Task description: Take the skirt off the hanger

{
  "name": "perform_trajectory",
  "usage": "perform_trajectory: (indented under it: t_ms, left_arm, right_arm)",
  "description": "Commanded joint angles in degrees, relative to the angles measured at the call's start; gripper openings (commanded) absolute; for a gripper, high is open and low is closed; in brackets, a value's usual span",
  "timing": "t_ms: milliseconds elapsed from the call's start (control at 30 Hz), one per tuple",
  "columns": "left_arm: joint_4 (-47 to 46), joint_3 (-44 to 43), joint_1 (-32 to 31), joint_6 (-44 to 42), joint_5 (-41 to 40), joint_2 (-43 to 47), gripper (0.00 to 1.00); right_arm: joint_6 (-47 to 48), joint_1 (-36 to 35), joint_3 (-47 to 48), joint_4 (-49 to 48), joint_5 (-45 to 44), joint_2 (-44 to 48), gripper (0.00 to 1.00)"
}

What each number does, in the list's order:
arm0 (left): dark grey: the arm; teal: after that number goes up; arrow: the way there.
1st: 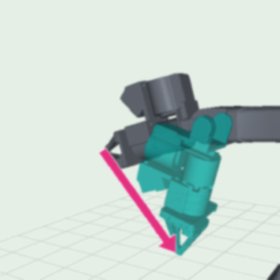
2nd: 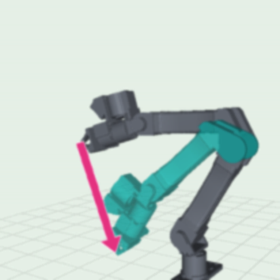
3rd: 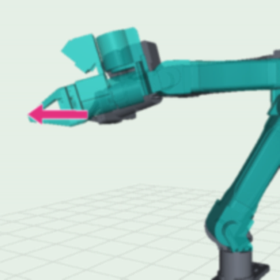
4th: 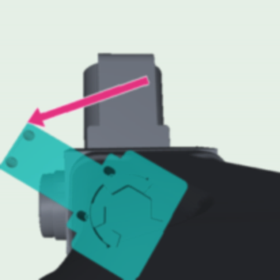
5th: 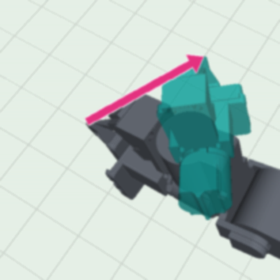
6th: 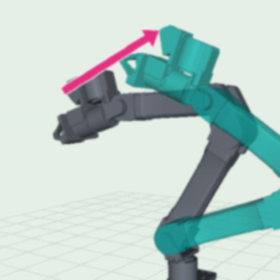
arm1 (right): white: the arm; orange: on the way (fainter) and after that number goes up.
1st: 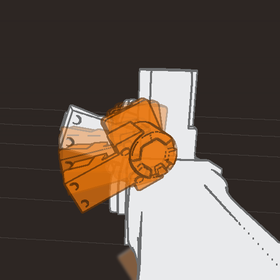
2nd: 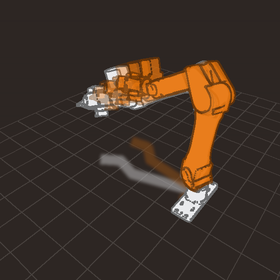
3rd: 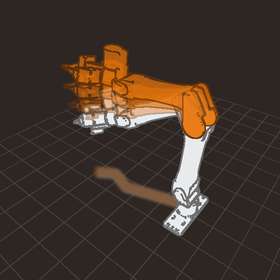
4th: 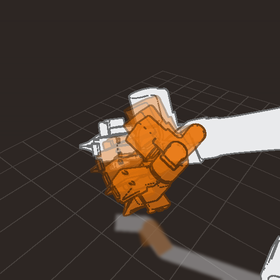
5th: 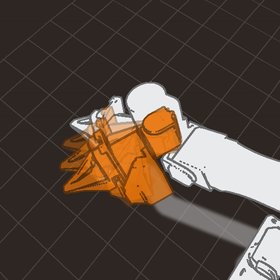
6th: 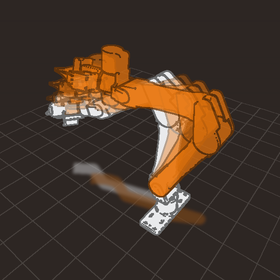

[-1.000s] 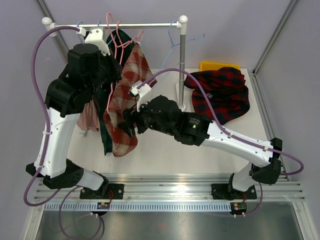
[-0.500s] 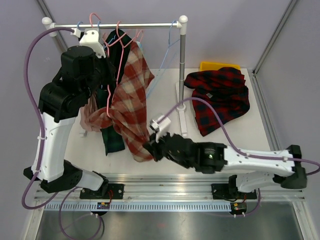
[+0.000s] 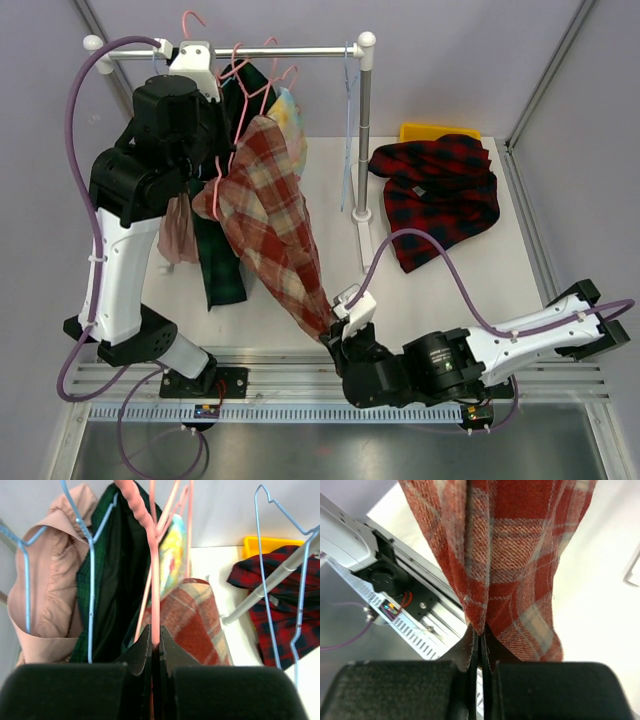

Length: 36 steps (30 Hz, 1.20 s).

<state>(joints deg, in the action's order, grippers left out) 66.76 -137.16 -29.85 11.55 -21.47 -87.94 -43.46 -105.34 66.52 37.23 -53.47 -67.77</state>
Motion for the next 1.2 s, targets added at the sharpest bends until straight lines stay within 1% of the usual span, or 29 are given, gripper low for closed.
perform_trajectory:
  t_ms: [0,100,133,233,300,333,367,400,433,467,500,533,633,667,700,733,767,800,833,867,900,933,967,1000,1033,1067,1100,1133,1167]
  left_arm:
    - [-12.71,-1.17,1.89,-7.23,-8.22,4.27,0.00]
    - [-14.11,-0.39,1.90,-8.74,-9.81,6.37,0.00]
    - [-14.03,-0.39,1.90,-8.65,-9.64,6.73,0.00]
    - [-12.10,0.49,1.90,-6.72,-8.06,7.17,0.00]
    - [-10.34,3.37,1.90,-3.92,-4.57,8.56,0.00]
    - [-10.08,5.22,1.90,-2.77,-2.89,9.27,0.00]
    - [-10.16,7.94,1.55,-0.59,-1.31,10.50,0.00]
    - [-10.60,10.66,1.20,0.39,0.62,11.73,0.00]
    - [-11.30,17.13,0.50,1.18,0.73,14.70,0.00]
    - [-12.78,20.24,-1.25,2.15,0.65,16.21,0.00]
    - [-13.49,22.88,-1.96,2.86,0.30,17.53,0.00]
    - [-14.02,27.34,-2.67,3.47,0.38,19.89,0.00]
    - [-13.50,30.19,-6.97,5.94,-0.41,21.58,0.00]
    - [-12.72,30.98,-10.29,6.55,-2.93,22.11,0.00]
    - [-12.36,31.25,-11.54,6.55,-3.83,22.11,0.00]
    - [-11.92,31.25,-12.42,6.64,-4.27,21.59,0.00]
    - [-11.83,31.34,-13.04,6.64,-4.63,21.24,0.00]
    - [-11.83,31.17,-13.13,6.47,-4.98,20.88,0.00]
    - [-11.74,30.99,-13.13,6.29,-5.15,20.36,0.00]
    - [-11.92,30.64,-13.13,6.29,-5.24,19.31,0.00]
    - [-12.18,29.94,-13.13,6.20,-5.51,18.69,0.00]
    - [-12.70,29.50,-13.13,6.03,-5.42,18.25,0.00]
    - [-13.06,29.06,-13.13,5.68,-5.25,17.03,0.00]
    - [-13.41,28.27,-13.13,5.41,-5.24,16.49,0.00]
    - [-13.76,27.66,-13.13,5.06,-5.16,15.70,0.00]
    - [-13.76,26.87,-13.13,4.54,-5.07,14.74,0.00]
    - [-13.68,25.38,-13.13,4.45,-5.07,13.08,0.00]
    - [-13.68,24.58,-13.13,4.27,-5.07,12.19,0.00]
    - [-13.76,23.97,-13.13,3.83,-5.07,11.40,0.00]
  right_arm:
    - [-6.98,-3.38,1.77,13.38,-4.71,-2.63,0.00]
    - [-10.75,-3.47,-1.65,12.87,-2.69,-3.16,0.00]
    - [-13.29,-3.47,-3.83,12.60,-2.43,-3.25,0.00]
    - [-19.00,-3.47,-5.18,14.52,-3.38,-3.25,0.00]
    - [-24.27,-3.91,-2.29,22.41,-5.84,-3.42,0.00]
    - [-28.91,-4.08,-1.06,25.49,-9.07,-3.34,0.00]
    - [-31.57,-4.17,0.52,32.83,-10.76,-3.42,0.00]
    - [-35.51,-4.17,4.11,36.64,-12.60,-3.60,0.00]
    - [-37.20,-4.17,6.40,40.51,-16.80,-3.86,0.00]
    - [-39.31,-4.17,8.95,49.77,-19.01,-4.65,0.00]
    - [-43.07,-4.09,14.54,55.78,-21.39,-5.26,0.00]
    - [-39.45,-3.65,16.86,55.32,-25.59,-5.27,0.00]
    - [-29.25,-0.31,25.30,54.97,-31.93,-2.99,0.00]
    - [-17.82,2.13,28.11,51.05,-33.87,-1.16,0.00]
    - [-8.57,2.16,28.75,45.88,-33.89,-0.01,0.00]
    - [1.35,5.64,28.58,39.65,-34.33,3.14,0.00]
    - [11.89,8.63,27.88,23.14,-33.89,5.08,0.00]
    - [35.66,11.36,24.04,12.53,-32.76,7.36,0.00]
    - [48.52,17.82,20.96,0.42,-27.35,10.00,0.00]
    - [59.87,19.98,17.36,-23.02,-25.65,14.98,0.00]
    - [72.08,20.95,14.54,-29.17,-25.72,16.51,0.00]
    - [72.98,21.40,15.82,-29.41,-23.28,17.31,0.00]
    - [72.30,21.40,18.27,-21.49,-20.82,16.97,0.00]
    - [72.46,21.49,23.08,-18.11,-18.53,16.36,0.00]
    - [75.69,21.67,24.43,-17.64,-17.73,14.87,0.00]
    - [80.07,22.02,24.88,-22.42,-17.63,14.42,0.00]
    - [88.29,22.11,25.06,-25.43,-17.11,14.24,0.00]
    - [89.77,22.19,25.84,-26.67,-15.54,13.98,0.00]
    - [88.91,22.28,28.72,-19.73,-13.69,13.63,0.00]
